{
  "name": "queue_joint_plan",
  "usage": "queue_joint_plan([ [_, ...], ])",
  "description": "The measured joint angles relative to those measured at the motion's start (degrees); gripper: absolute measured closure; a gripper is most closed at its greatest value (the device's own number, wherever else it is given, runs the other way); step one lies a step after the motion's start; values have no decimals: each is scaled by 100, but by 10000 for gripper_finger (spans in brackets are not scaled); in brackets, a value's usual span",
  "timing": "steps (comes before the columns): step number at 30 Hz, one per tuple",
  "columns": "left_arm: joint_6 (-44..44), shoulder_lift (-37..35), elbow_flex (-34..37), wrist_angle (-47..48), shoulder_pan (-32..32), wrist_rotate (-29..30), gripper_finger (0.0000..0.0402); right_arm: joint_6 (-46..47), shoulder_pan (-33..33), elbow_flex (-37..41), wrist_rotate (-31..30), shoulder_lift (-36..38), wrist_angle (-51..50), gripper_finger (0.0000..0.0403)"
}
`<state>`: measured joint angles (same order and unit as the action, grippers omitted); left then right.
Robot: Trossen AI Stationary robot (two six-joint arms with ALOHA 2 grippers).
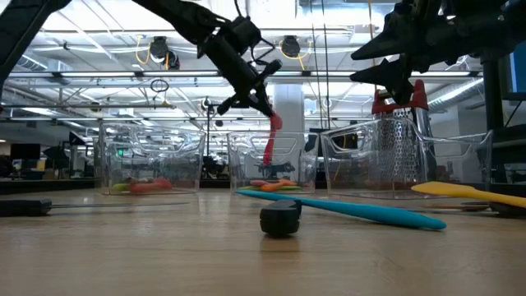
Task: Pick & Place Kitchen Items
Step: Put the red silicone spatula into the middle bin, then put the black kitchen knife into the right bin
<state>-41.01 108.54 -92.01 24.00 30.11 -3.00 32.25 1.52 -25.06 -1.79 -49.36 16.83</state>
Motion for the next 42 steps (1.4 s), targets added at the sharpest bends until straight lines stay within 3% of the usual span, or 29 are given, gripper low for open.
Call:
queue_joint_plan([
  [21,-40,1069,-2,-12,31,-385,401,2,0,0,8,0,-58,232],
  [31,107,1118,-2,-35,79,-425,400,2,0,0,8,0,-62,232],
  [36,125,1118,-2,-42,69,-359,375,2,0,0,9,0,-62,232],
  [42,168,1118,-2,-54,67,-346,307,4,0,0,10,0,-62,232],
])
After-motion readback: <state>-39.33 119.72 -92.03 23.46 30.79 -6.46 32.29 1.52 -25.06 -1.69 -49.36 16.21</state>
